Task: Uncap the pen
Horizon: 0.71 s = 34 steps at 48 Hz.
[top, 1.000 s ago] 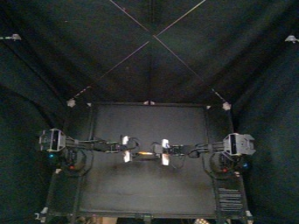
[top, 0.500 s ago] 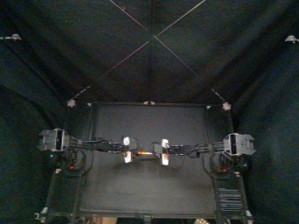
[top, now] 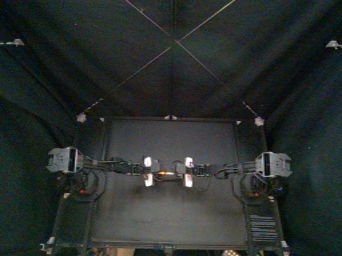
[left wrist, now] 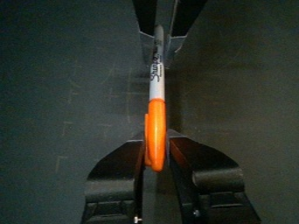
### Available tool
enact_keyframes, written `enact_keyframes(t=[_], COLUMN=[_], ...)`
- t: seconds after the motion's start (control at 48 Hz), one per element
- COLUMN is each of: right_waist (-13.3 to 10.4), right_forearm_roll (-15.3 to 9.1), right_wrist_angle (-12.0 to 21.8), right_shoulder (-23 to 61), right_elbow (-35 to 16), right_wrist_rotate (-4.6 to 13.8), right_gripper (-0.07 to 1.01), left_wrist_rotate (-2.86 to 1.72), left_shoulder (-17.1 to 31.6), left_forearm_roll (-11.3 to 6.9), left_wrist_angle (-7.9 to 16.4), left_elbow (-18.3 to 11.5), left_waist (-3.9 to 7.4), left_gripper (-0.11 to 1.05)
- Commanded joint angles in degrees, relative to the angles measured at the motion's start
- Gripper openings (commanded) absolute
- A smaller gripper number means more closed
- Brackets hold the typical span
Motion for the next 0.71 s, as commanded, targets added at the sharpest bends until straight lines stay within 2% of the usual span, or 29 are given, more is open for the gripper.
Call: enact_keyframes(t=[0.021, 0.188, 0.25, 0.479, 0.708], right_waist=[-0.18, -1.58, -2.37, -4.92, -5.63], right_forearm_roll=[0.18, 0.35, 0.53, 1.85, 2.55], right_wrist_angle=[-0.18, -0.26, -0.44, -1.14, -3.87], right_shoulder=[-2.55, -5.19, -6.42, -10.99, -14.77], right_elbow=[0.79, 4.31, 5.71, 10.63, 14.33], right_wrist_rotate=[0.26, 0.35, 0.35, 0.44, 0.35], right_gripper=[0.44, 0.44, 0.44, 0.44, 0.44], left_wrist_rotate=[-0.18, -0.18, -0.09, -0.09, -0.18], left_shoulder=[-1.23, -3.69, -4.83, -9.67, -12.57], left_forearm_roll=[1.32, 2.29, 2.46, 2.81, 3.25], left_wrist_angle=[0.62, 2.11, 2.20, 1.85, 1.58], left_elbow=[-0.44, 1.58, 2.64, 7.82, 10.37], left_waist=[0.44, 0.53, 0.44, 1.41, 1.58], left_gripper=[0.45, 0.45, 0.45, 0.45, 0.45])
